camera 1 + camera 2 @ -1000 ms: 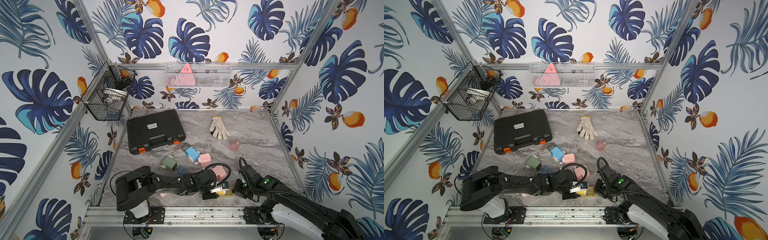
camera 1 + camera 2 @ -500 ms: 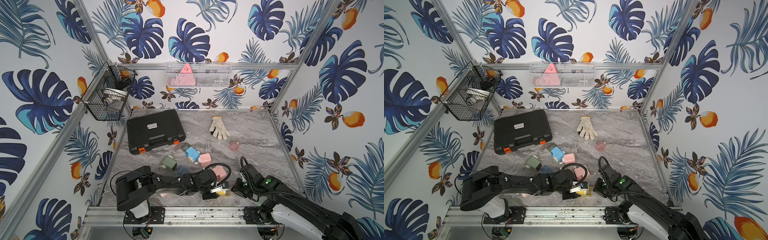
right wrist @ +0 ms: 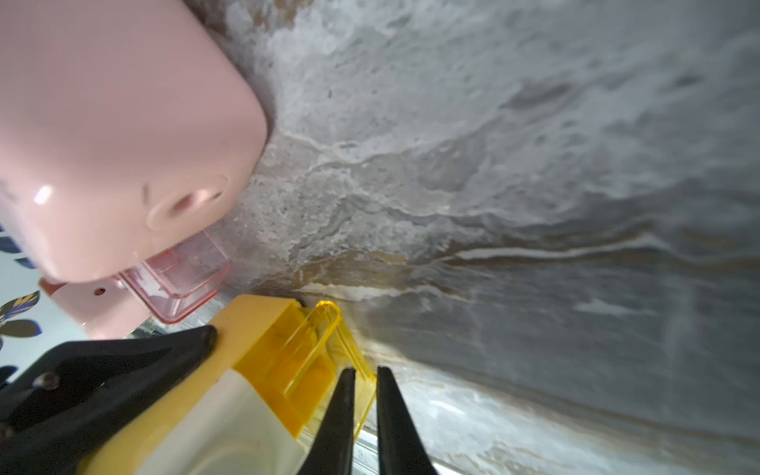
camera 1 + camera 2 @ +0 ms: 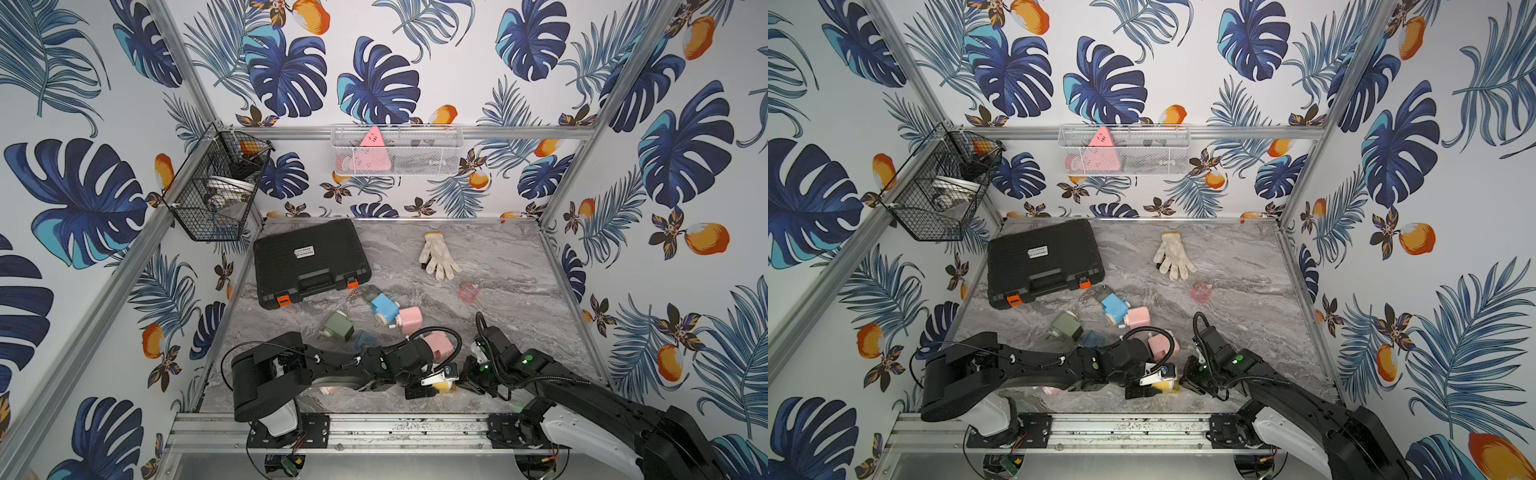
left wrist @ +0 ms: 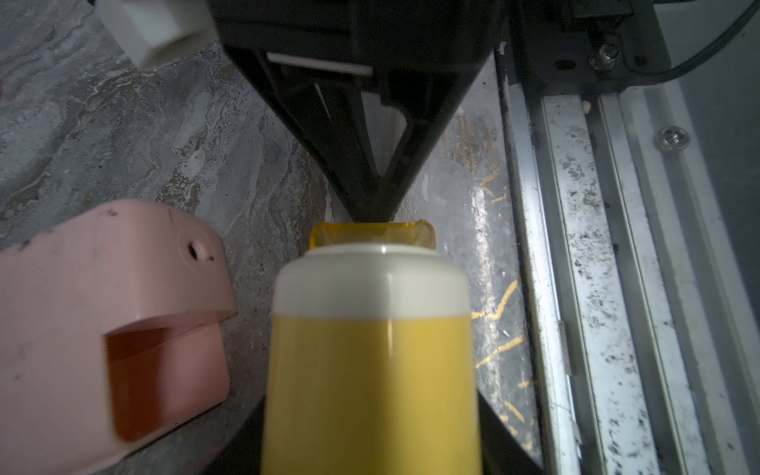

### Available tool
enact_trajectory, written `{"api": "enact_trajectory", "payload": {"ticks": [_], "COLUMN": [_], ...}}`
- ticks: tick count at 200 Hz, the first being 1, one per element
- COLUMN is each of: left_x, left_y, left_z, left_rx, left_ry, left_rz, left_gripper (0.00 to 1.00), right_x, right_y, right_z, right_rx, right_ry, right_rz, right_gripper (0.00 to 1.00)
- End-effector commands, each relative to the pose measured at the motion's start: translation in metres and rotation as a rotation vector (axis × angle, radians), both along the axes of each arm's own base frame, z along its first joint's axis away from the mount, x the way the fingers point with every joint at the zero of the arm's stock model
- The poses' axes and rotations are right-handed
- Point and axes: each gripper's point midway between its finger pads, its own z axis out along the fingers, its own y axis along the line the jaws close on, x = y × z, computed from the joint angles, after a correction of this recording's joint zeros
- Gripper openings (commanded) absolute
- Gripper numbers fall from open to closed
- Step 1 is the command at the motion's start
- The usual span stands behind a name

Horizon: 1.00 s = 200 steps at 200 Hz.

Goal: Put the tray back into the pencil sharpener
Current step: Close the container of the pencil sharpener.

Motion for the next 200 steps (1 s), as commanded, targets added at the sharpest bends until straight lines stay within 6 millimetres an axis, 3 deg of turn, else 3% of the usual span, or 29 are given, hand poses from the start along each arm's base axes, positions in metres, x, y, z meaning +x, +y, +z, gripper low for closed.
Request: {"api": "enact_trajectory", "payload": {"ticks": [1, 77, 94, 112, 140, 158, 178, 200], "left_x": [0.002, 0.001, 0.002, 0.002, -0.004, -0.006, 0.001, 0.014], "left_y": [0.015, 0.013, 0.013, 0.013, 0.009, 0.008, 0.009, 0.011], "left_z": [-0.018, -0.018, -0.016, -0.009, 0.022, 0.045, 0.069, 0.095], "left_rx": [0.078, 0.062, 0.061, 0.048, -0.013, -0.052, -0.097, -0.147], "left_ry": [0.001, 0.011, 0.009, 0.012, -0.013, -0.026, -0.032, -0.051], "left_rz": [0.03, 0.036, 0.04, 0.047, 0.053, 0.079, 0.153, 0.253], "left_gripper": [0.43, 0.42, 0.41, 0.37, 0.32, 0.26, 0.13, 0.0], "right_x": [0.006, 0.006, 0.008, 0.01, 0.015, 0.022, 0.031, 0.036], "right_y": [0.026, 0.036, 0.02, -0.021, -0.072, -0.087, -0.097, -0.093], "right_z": [0.015, 0.014, 0.012, 0.01, 0.037, 0.065, 0.09, 0.097], "right_rx": [0.15, 0.227, 0.148, -0.067, -0.278, -0.303, -0.303, -0.269], "right_ry": [-0.023, -0.003, -0.018, -0.058, -0.199, -0.306, -0.408, -0.439], "right_rz": [0.036, 0.017, -0.02, -0.102, -0.181, -0.229, -0.277, -0.287], "right_gripper": [0.15, 0.15, 0.18, 0.22, 0.22, 0.22, 0.23, 0.23]}}
